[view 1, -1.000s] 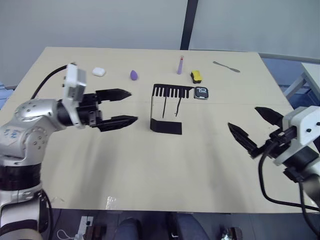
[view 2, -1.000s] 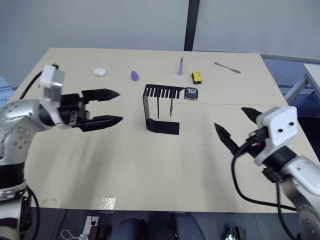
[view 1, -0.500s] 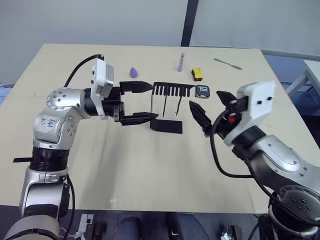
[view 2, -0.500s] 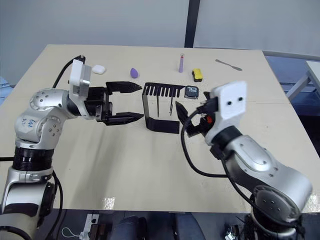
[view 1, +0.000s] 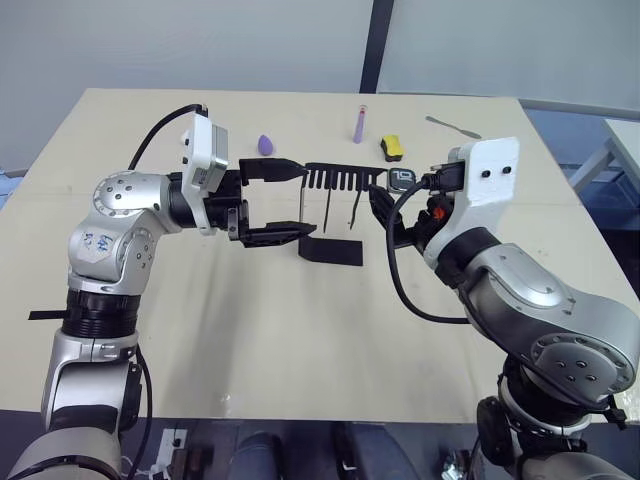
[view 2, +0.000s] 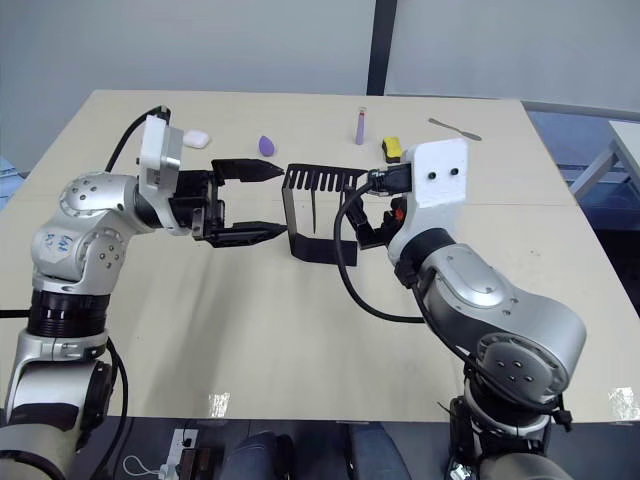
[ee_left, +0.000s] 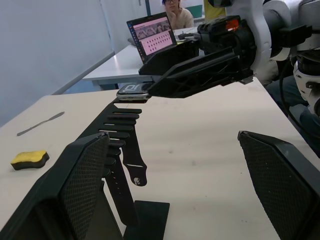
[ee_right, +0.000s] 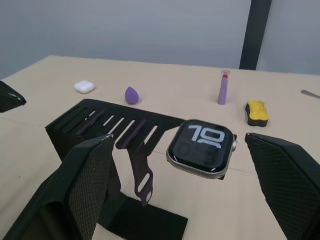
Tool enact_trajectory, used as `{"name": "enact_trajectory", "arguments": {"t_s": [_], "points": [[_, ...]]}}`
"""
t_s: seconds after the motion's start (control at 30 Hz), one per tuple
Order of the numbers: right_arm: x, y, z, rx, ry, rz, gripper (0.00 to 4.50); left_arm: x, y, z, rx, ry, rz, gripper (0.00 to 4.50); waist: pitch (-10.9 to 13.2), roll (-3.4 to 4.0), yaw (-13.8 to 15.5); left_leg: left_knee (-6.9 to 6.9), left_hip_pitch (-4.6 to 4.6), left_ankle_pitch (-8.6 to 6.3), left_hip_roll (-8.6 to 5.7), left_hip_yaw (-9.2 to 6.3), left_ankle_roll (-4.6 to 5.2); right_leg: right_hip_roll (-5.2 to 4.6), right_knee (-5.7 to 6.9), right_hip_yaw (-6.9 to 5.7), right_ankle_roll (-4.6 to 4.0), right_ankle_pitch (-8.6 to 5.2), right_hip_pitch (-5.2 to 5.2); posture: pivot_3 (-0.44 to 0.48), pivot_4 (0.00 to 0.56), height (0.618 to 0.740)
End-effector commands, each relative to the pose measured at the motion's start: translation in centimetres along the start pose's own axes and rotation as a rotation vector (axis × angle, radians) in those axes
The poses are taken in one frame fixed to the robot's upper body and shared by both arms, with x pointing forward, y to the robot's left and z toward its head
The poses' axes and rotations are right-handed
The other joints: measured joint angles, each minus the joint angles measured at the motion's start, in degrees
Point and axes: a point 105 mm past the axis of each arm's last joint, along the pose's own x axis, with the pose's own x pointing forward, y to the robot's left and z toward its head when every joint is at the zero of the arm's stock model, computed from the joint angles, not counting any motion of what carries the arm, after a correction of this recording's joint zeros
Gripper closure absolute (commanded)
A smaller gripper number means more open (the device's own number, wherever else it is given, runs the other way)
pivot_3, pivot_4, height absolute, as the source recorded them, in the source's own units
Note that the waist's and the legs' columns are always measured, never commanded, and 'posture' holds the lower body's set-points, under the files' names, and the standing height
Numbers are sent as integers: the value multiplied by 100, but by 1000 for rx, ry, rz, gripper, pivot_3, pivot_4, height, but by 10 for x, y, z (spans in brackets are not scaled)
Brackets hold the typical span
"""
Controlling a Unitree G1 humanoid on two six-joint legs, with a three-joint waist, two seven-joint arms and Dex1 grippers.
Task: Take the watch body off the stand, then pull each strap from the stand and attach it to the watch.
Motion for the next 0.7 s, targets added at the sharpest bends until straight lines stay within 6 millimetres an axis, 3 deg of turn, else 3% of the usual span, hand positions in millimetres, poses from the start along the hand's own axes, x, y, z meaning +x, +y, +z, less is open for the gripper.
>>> {"name": "enact_trajectory", "arguments": {"t_s": [0.03,0.7], "points": [[-1,-2,11,-6,-45,-36,0,3,1,15,62,-20,-8,53,0,0,-3,0,0,0,0,0,0,0,0,0,0,0,0,0,150,740],[16,1,7,28,-10,-44,0,6,5,20,83,-28,4,53,0,0,-119,-5,-3,1,0,0,-1,1,0,-1,-2,-1,-5,0,150,740]]}}
